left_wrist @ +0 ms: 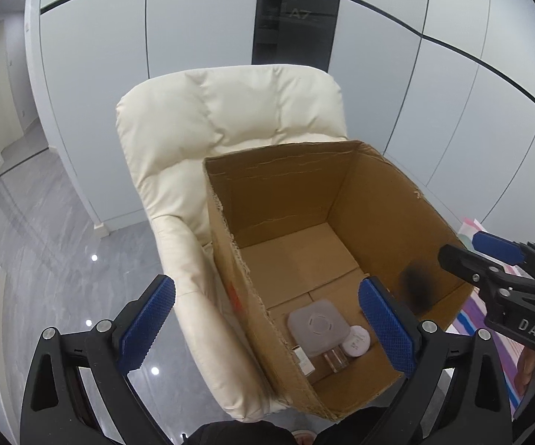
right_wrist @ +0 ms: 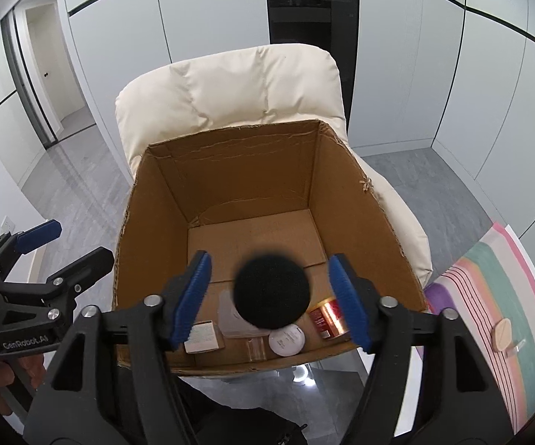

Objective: Organize objects
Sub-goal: 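Withdraw both tools from the box back toward the striped rug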

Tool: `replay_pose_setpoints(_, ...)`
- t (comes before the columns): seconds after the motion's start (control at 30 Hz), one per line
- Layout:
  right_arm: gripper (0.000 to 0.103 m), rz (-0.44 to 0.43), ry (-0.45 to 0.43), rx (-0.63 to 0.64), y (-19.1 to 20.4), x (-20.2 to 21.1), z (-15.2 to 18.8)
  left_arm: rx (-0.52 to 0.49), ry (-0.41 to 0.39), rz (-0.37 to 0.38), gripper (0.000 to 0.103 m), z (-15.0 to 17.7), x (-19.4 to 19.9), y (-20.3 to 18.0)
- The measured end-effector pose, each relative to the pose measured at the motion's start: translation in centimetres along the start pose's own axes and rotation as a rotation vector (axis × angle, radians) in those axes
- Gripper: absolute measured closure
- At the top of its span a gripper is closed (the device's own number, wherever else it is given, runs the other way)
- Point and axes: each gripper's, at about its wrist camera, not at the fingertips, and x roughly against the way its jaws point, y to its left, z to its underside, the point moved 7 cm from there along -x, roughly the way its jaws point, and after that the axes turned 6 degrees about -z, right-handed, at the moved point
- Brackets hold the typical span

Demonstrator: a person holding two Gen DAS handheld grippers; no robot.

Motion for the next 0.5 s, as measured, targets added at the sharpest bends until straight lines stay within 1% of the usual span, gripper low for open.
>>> replay_pose_setpoints(0.03, 0.033, 0.001, -0.002, 0.001, 0.0, 0.0, 0.0, 0.003, 0.001, -0.001, 0.003, 0.0, -0.1, 0.1)
replay_pose_setpoints(0.07, 0.029, 0.004, -0.004, 0.002, 0.0, 0.1, -0.1, 0.005, 0.001, -0.002, 0.002, 0.0, -0.1, 0.1)
replay_pose_setpoints(0.13, 0.026, 0.007, -0.007, -0.006, -0.3, 0.2, 0.0, 0.005, 0.002, -0.010, 0.000, 0.0, -0.2, 0.0)
replay_pose_setpoints(0.2, 0.024, 0.009, -0.012, -0.016, -0.6, 0.4, 0.0, 0.001, 0.001, -0.019, 0.000, 0.0, -0.3, -0.2)
replay_pose_setpoints(0.27, 0.021, 0.021, -0.014, -0.024, -1.0, 0.5, 0.1, -0.009, -0.002, -0.019, 0.000, 0.0, -0.2, -0.6)
replay_pose_setpoints(0.4, 0.019, 0.029, -0.015, -0.040, -1.9, 1.0, 0.3, -0.022, -0.009, -0.021, 0.000, -0.1, -0.1, -1.4)
replay_pose_setpoints(0.5, 0.012, 0.033, -0.020, -0.050, -2.7, 1.5, 0.6, -0.034, -0.018, -0.023, 0.000, -0.3, 0.0, -2.2)
